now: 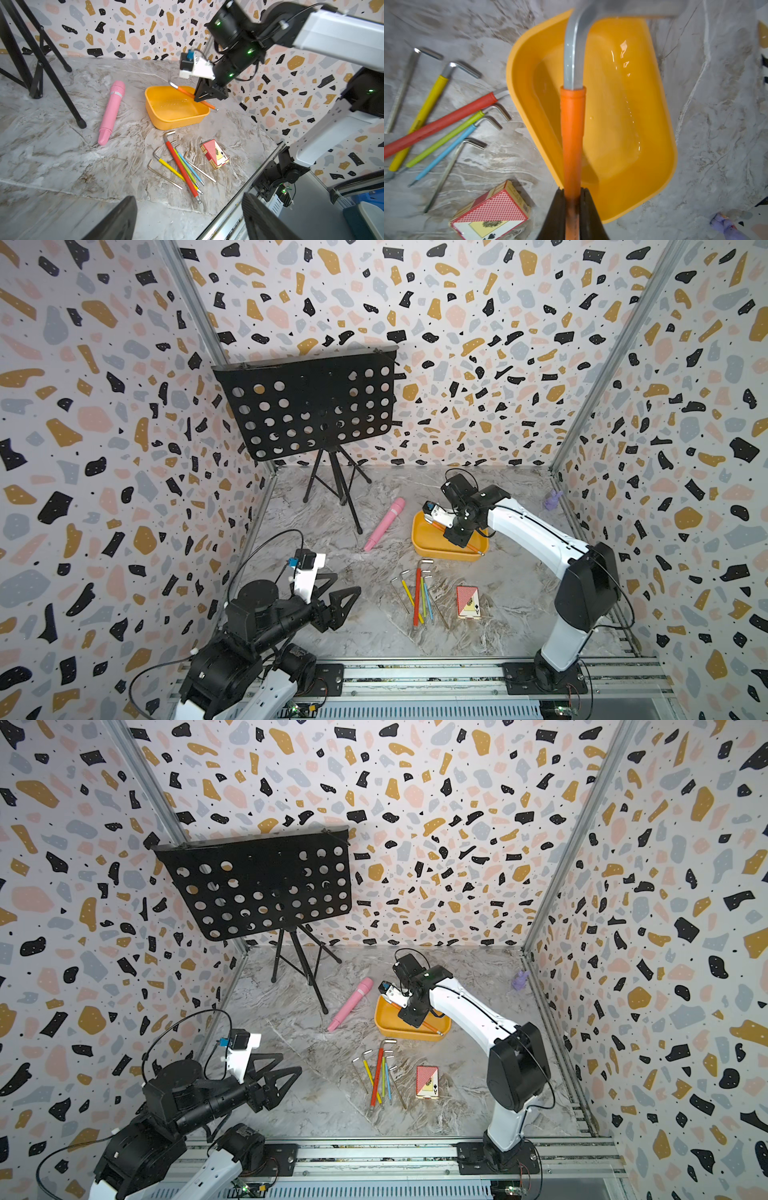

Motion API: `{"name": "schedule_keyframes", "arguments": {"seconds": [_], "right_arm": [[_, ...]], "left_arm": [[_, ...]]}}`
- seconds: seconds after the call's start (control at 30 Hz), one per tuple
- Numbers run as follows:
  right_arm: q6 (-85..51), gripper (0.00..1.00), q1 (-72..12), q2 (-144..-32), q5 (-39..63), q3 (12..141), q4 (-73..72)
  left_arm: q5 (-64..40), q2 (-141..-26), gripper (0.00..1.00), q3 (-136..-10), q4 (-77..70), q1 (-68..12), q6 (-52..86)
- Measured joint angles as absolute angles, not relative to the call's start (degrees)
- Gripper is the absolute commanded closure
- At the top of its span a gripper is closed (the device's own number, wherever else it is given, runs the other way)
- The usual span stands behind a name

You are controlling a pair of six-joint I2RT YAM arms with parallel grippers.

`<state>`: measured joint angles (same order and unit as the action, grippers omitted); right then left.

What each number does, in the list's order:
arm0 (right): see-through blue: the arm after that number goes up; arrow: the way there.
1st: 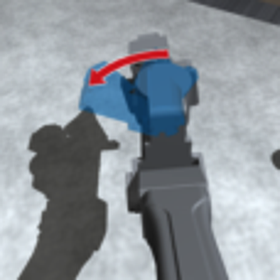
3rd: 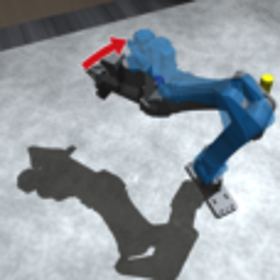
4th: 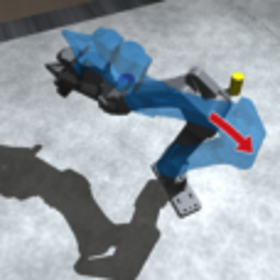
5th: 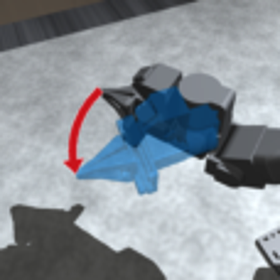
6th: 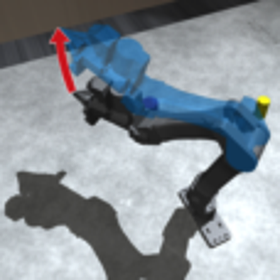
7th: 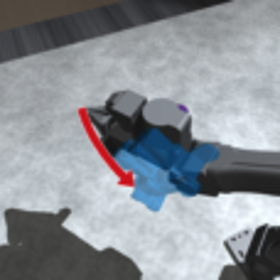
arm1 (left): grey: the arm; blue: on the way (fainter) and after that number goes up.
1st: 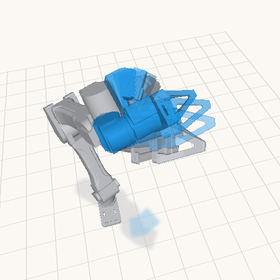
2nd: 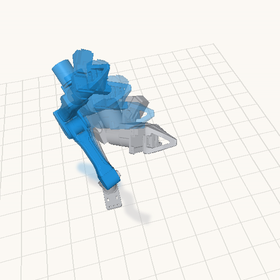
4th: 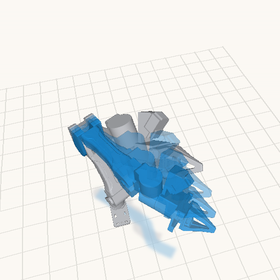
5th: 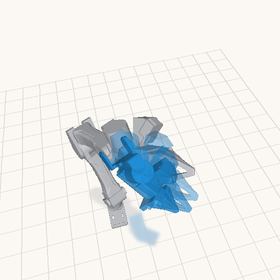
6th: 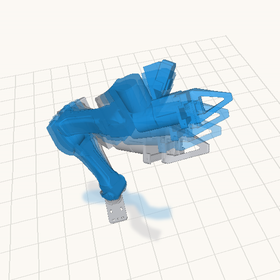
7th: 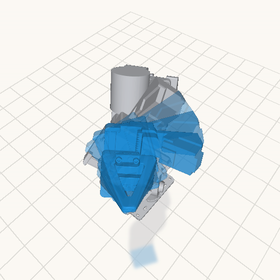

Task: Put the hex key on the desktop into the storage box
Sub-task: Place the Allen key in the storage box.

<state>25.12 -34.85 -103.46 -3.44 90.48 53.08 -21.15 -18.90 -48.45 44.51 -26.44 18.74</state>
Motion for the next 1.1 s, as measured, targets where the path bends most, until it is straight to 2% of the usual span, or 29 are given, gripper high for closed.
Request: {"name": "schedule_keyframes", "arguments": {"seconds": [0.37, 0.97, 1.1], "right_arm": [[32.4, 1.0, -33.3, -116.6, -6.9, 102.4, 53.6], [34.9, 1.0, -33.4, -120.9, -6.9, 96.9, 54.1], [35.7, 0.78, -34.1, -120.9, -6.7, 96.7, 53.6]], "left_arm": [[-21.9, -20.1, 0.16, -48.3, 44.5, -26.4, 18.9], [-21.8, -20.1, 0.16, -48.3, 44.5, -26.4, 18.9], [-21.8, -20.1, 0.15, -48.3, 44.5, -26.4, 18.9]]}}
